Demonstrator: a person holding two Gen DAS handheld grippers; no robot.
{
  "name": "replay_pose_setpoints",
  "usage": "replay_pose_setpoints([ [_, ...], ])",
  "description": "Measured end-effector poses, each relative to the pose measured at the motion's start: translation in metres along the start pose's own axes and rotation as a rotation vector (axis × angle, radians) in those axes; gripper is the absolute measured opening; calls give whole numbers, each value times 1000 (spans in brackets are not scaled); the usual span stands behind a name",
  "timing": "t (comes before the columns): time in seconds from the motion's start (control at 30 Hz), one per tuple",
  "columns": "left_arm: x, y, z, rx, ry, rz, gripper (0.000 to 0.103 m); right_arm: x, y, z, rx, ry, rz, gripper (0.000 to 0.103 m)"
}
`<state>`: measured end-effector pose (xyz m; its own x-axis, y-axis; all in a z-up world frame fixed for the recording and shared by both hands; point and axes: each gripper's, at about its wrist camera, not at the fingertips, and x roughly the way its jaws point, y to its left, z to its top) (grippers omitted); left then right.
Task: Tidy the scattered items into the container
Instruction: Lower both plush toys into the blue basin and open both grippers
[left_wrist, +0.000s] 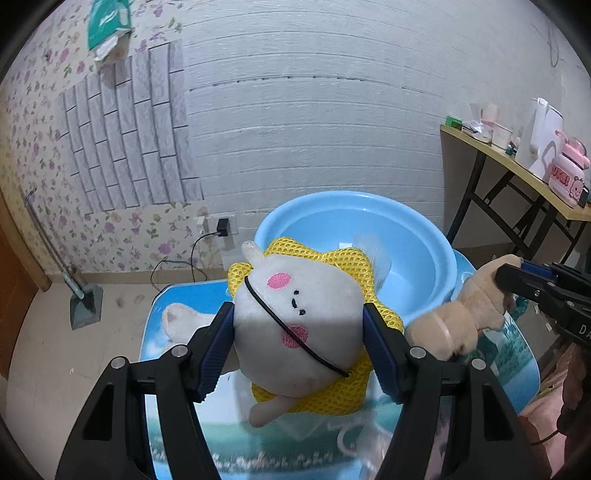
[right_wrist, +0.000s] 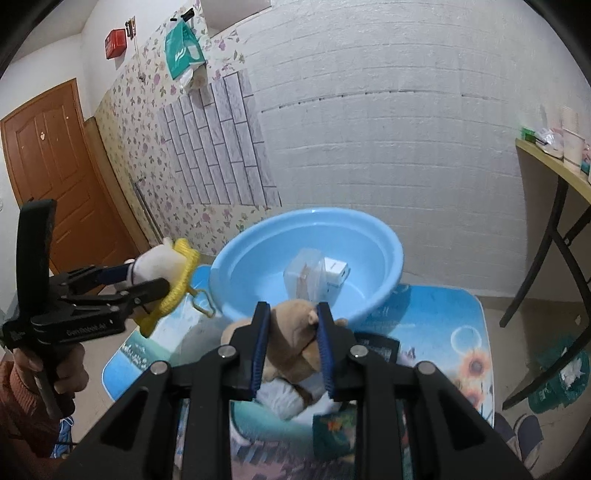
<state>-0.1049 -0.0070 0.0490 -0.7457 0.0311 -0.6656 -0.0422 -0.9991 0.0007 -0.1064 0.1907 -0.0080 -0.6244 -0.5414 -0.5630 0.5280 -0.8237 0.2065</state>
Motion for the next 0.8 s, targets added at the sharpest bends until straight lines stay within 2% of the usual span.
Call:
replay_pose_setpoints([
  [0.4,55,-21,25,43,29,-41,68,57,-23,23,36,28,47,23],
  [0.8,79,-31,30,68,55,-80,70,98,-42,33,86,39,74,23],
])
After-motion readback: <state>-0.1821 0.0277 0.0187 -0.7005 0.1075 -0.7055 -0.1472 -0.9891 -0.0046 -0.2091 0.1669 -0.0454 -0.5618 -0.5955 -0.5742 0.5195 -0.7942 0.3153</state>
